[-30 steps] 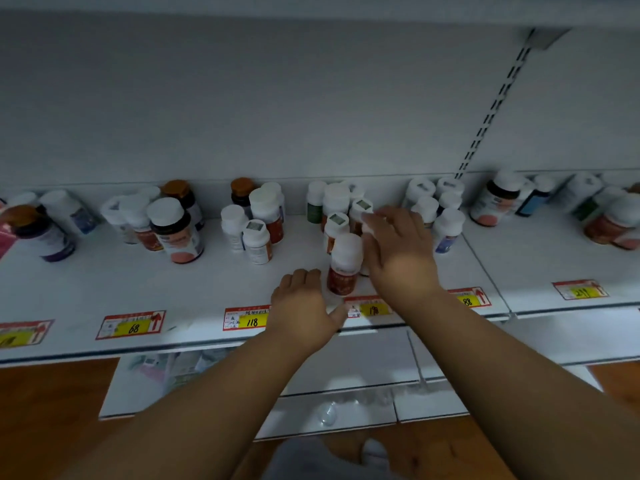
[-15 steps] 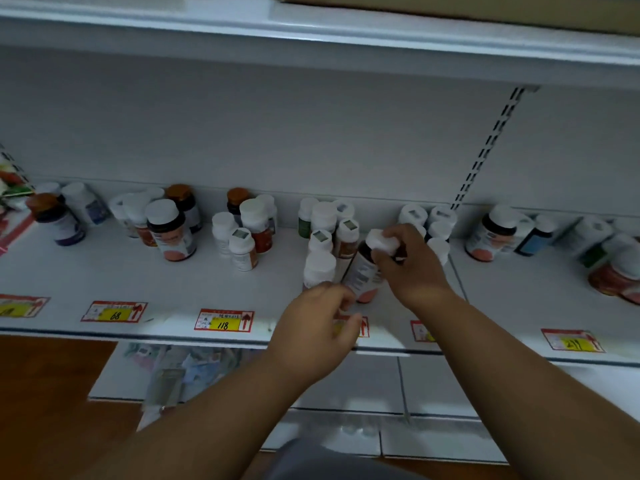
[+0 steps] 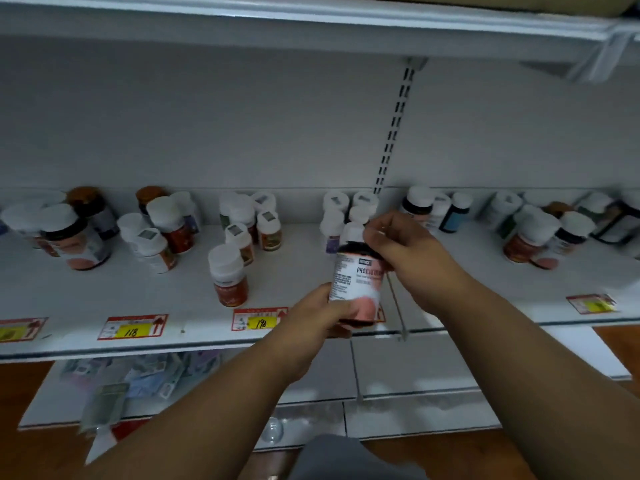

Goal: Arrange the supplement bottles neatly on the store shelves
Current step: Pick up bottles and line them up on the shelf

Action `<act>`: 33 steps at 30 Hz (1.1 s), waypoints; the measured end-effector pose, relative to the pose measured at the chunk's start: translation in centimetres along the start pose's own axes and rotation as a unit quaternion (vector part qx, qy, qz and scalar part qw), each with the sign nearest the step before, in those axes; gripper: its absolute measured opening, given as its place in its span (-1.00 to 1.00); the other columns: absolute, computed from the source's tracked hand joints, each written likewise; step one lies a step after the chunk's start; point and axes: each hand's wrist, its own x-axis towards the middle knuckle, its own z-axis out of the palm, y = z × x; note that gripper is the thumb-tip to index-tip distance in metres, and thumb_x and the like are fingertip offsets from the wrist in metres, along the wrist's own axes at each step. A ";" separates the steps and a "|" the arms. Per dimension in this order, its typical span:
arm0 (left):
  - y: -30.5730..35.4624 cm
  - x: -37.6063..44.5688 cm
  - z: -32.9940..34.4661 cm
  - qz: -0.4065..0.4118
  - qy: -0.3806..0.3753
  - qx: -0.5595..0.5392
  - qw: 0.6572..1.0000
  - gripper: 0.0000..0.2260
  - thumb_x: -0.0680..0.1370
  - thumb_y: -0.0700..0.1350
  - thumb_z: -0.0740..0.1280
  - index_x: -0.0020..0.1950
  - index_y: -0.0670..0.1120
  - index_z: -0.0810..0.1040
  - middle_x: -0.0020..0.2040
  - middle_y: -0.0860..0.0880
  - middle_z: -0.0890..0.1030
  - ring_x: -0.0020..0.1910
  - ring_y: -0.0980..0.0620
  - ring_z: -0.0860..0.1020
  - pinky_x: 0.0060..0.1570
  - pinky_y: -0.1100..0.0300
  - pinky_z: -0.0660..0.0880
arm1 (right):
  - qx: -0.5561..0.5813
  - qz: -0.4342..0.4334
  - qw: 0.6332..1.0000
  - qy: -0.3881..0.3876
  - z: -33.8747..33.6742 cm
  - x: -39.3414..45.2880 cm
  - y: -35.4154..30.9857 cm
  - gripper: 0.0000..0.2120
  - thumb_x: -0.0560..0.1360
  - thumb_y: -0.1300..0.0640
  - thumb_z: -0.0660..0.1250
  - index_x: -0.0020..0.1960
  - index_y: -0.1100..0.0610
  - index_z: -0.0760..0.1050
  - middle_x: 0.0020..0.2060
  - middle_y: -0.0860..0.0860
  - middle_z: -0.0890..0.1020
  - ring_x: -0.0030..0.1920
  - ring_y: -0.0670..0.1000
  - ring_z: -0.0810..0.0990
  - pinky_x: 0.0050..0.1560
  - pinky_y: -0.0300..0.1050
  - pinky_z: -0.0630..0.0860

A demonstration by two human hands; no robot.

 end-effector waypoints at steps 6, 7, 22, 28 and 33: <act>-0.1 2.3 4.3 -0.004 -0.110 0.016 0.994 -0.44 0.35 0.21 0.39 0.30 0.03 0.45 0.17 -0.02 0.63 0.13 -0.03 0.61 0.18 -0.04 0.51 | -0.062 0.025 0.996 0.058 -4.8 -3.2 -0.4 -0.74 0.39 -0.02 0.50 -0.05 0.07 0.51 -0.16 0.11 0.67 -0.17 0.13 0.65 -0.22 0.05 0.61; -0.3 2.6 5.3 0.009 -0.092 0.044 0.995 -0.43 0.29 0.23 0.44 0.25 0.10 0.46 0.14 0.04 0.63 0.10 0.04 0.61 0.16 -0.01 0.54 | -0.075 0.019 0.994 0.081 -5.2 -3.6 -0.3 -0.73 0.37 -0.04 0.52 -0.08 0.05 0.50 -0.18 0.11 0.65 -0.20 0.11 0.65 -0.27 0.01 0.58; -4.8 11.9 12.3 0.113 0.122 0.544 0.822 -0.18 0.30 0.32 0.46 0.43 -0.03 0.32 0.30 -0.02 0.45 0.23 -0.04 0.42 0.23 0.13 0.37 | -0.228 -0.052 0.968 -0.087 -15.9 2.8 6.0 -0.72 0.45 0.05 0.44 -0.01 -0.27 0.43 0.00 -0.33 0.52 0.01 -0.27 0.51 -0.04 -0.44 0.46; -6.4 13.4 13.0 0.129 0.195 0.558 0.796 -0.19 0.26 0.33 0.47 0.35 -0.13 0.43 0.20 -0.07 0.51 0.19 -0.09 0.45 0.16 0.12 0.39 | -0.265 -0.098 0.950 -0.132 -15.8 3.1 9.5 -0.67 0.50 0.05 0.37 0.13 -0.27 0.34 0.13 -0.28 0.42 0.05 -0.26 0.39 -0.05 -0.50 0.33; -6.7 14.3 15.2 0.142 0.199 0.588 0.771 -0.19 0.29 0.38 0.40 0.32 -0.17 0.43 0.15 -0.10 0.53 0.15 -0.12 0.46 0.15 0.09 0.39 | -0.289 -0.136 0.941 -0.115 -17.9 2.6 10.3 -0.68 0.51 0.09 0.37 0.18 -0.14 0.36 0.11 -0.22 0.40 0.04 -0.24 0.37 -0.07 -0.50 0.29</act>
